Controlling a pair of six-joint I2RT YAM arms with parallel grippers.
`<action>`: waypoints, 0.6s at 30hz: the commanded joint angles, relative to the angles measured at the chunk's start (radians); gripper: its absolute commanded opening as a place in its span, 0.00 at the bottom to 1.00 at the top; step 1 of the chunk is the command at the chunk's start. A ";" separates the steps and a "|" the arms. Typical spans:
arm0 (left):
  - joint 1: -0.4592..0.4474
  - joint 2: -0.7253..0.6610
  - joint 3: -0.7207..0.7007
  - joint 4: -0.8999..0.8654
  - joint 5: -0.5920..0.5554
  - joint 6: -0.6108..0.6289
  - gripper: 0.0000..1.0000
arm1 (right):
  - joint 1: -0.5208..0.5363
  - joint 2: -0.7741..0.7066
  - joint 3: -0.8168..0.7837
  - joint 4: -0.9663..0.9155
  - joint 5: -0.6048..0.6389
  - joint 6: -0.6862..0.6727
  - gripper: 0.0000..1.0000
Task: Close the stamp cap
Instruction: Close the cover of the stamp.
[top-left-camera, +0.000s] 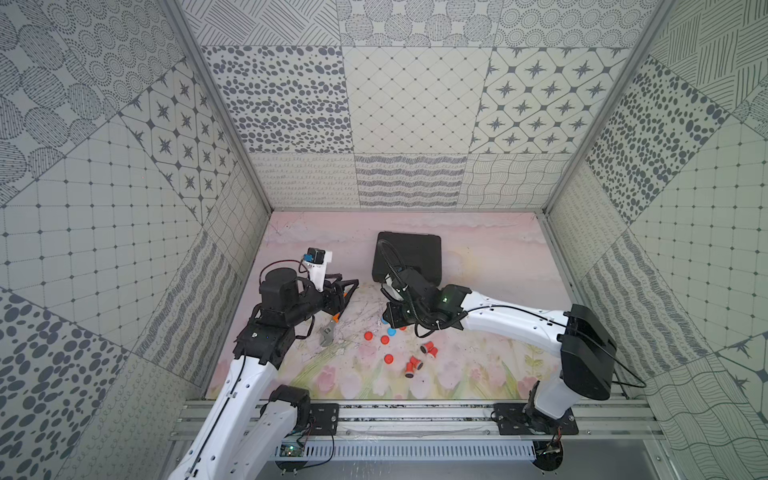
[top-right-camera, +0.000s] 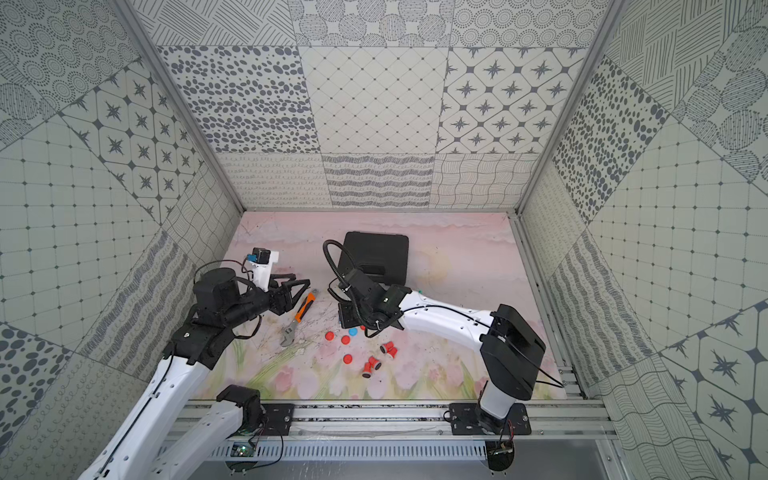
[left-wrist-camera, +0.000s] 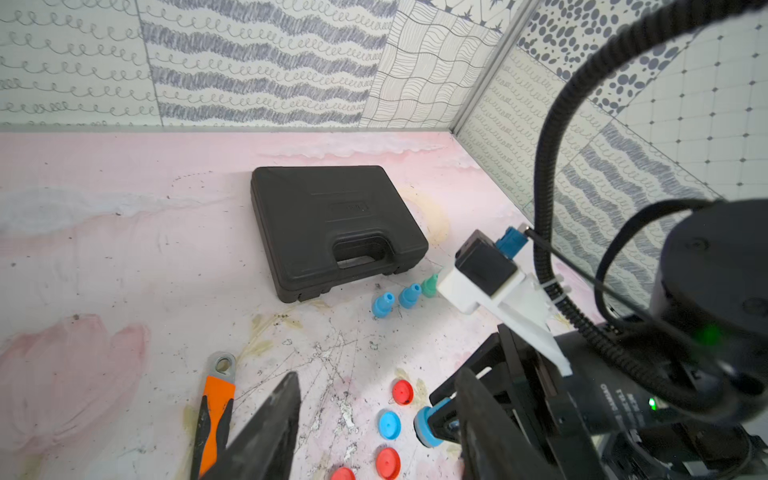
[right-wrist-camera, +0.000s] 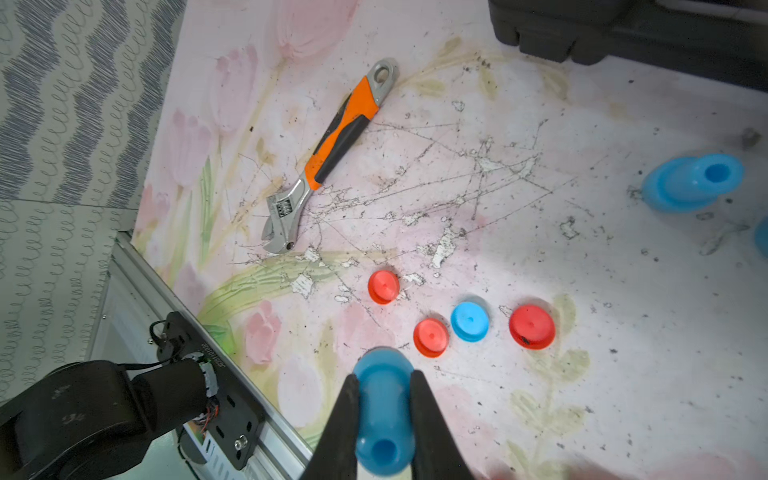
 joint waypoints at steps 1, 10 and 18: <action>0.011 0.006 0.028 -0.104 -0.126 0.068 0.60 | 0.003 0.046 0.009 0.055 0.037 -0.037 0.04; 0.013 0.008 0.016 -0.111 -0.141 0.067 0.61 | 0.003 0.124 -0.036 0.127 0.066 -0.039 0.06; 0.020 0.012 0.014 -0.114 -0.137 0.067 0.61 | 0.002 0.153 -0.078 0.164 0.058 -0.020 0.05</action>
